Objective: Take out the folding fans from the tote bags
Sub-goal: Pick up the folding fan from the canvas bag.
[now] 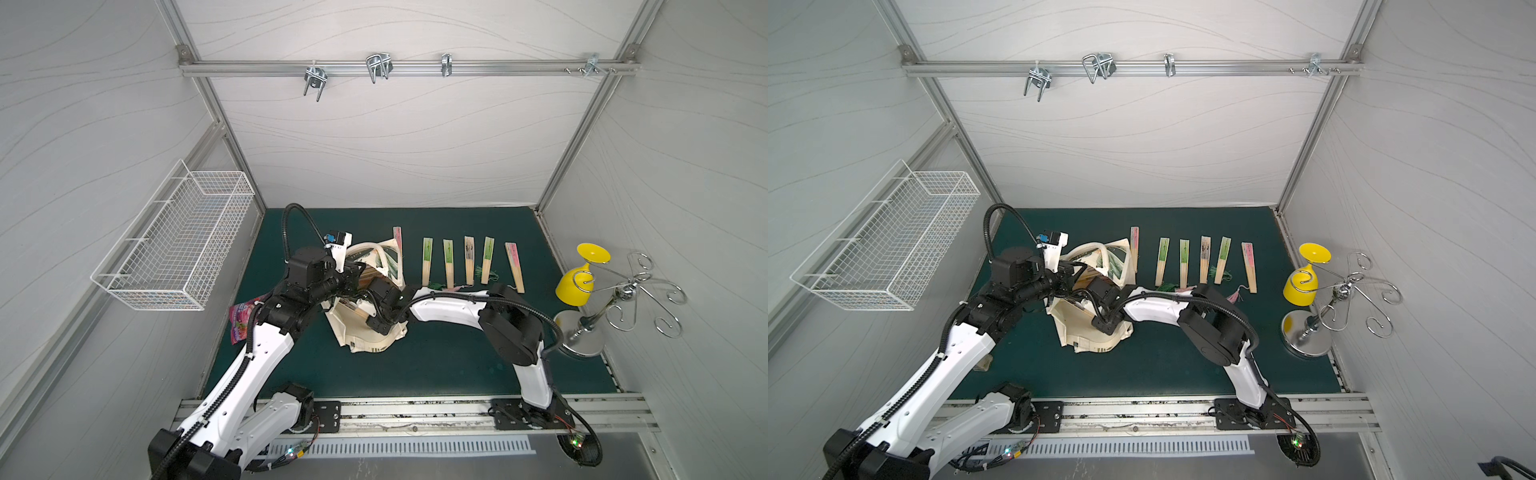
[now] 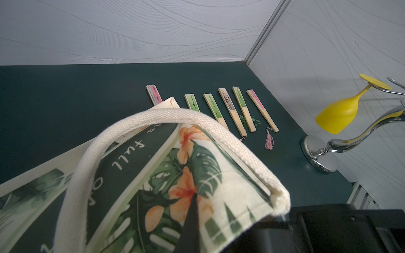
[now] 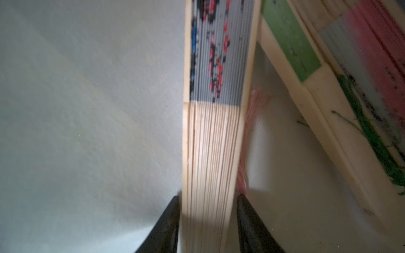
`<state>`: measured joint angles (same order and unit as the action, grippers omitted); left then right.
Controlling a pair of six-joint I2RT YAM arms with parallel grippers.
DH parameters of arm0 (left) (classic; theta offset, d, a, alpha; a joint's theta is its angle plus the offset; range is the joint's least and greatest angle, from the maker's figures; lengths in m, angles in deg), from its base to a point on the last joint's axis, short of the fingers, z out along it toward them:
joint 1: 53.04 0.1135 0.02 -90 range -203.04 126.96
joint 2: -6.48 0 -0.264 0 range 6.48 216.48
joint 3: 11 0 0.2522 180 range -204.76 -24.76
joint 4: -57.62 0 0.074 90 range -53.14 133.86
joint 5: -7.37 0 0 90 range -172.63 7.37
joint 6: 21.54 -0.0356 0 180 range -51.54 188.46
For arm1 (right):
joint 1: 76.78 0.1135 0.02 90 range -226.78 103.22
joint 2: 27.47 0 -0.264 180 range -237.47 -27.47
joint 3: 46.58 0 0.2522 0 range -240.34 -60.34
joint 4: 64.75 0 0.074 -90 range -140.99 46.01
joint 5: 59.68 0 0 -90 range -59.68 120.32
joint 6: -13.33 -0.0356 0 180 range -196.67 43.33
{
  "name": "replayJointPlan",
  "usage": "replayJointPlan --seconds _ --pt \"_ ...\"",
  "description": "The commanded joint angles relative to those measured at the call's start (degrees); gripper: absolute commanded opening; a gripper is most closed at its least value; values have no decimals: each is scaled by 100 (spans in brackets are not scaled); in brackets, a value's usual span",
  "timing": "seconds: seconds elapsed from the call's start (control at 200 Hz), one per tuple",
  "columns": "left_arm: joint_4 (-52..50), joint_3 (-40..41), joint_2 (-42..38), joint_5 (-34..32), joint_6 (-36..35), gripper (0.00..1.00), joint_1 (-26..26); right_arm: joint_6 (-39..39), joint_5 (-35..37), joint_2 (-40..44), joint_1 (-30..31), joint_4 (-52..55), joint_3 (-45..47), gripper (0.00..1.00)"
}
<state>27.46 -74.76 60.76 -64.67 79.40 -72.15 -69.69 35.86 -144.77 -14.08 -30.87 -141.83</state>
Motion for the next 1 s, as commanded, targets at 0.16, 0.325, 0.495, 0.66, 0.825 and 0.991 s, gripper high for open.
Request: replayJointPlan --seconds 0.16,0.325,0.495,0.66,0.825,0.991 --pt "560 -99 -111 412 163 0 -66 -121 180 -170 -38 -26 -152 32" --pt "481 -85 -69 191 110 0 -66 -195 297 37 -8 103 -104 28" --pt "499 -19 -67 -182 84 0 -66 -423 573 241 139 422 -169 24" --pt "498 38 -76 -534 60 0 -66 -616 760 445 329 618 -171 18" --pt "480 69 -109 -853 56 0 -66 -724 934 657 435 827 -222 16" --pt "471 104 -106 -1155 97 0 -66 -821 1106 868 505 1101 -305 13"
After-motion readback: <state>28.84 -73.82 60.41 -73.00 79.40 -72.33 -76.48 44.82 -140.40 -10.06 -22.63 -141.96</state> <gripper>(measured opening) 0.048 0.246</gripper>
